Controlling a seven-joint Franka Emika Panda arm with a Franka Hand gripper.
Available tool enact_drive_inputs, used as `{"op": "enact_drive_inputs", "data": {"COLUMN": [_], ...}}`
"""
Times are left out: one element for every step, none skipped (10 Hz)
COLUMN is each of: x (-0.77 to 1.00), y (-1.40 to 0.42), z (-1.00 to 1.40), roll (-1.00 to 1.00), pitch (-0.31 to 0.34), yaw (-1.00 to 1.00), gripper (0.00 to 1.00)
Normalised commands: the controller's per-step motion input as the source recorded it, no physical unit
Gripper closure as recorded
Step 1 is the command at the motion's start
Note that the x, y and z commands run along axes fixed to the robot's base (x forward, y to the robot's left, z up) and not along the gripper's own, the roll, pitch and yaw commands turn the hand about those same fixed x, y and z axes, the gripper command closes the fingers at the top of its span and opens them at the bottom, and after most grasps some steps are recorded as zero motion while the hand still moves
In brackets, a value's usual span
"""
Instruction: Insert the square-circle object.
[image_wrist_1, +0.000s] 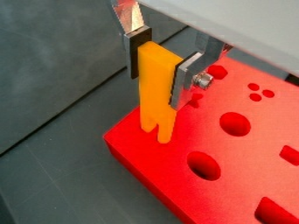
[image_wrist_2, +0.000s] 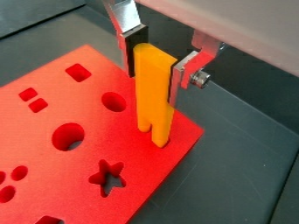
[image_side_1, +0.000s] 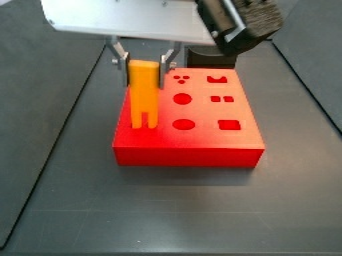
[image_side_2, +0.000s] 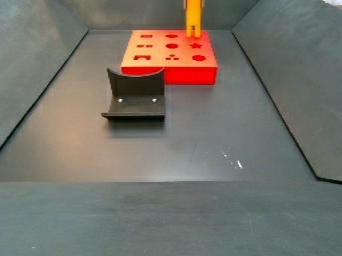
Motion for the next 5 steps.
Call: {"op": "enact_drive_inputs", "data": {"x": [-0.15, 0.0, 0.0, 0.0, 0.0], "y": [0.0, 0.0, -0.06, 0.0, 0.0], "z": [-0.47, -0.26, -0.65, -0.09, 0.0], "roll": [-0.08, 0.06, 0.18, 0.0, 0.0], "pitch": [-0.22, -0.036, -0.05, 0.0, 0.0], "yaw": [-0.27, -0.07, -0.05, 0.0, 0.0], "gripper": [1.0, 1.0, 1.0, 1.0, 1.0]}}
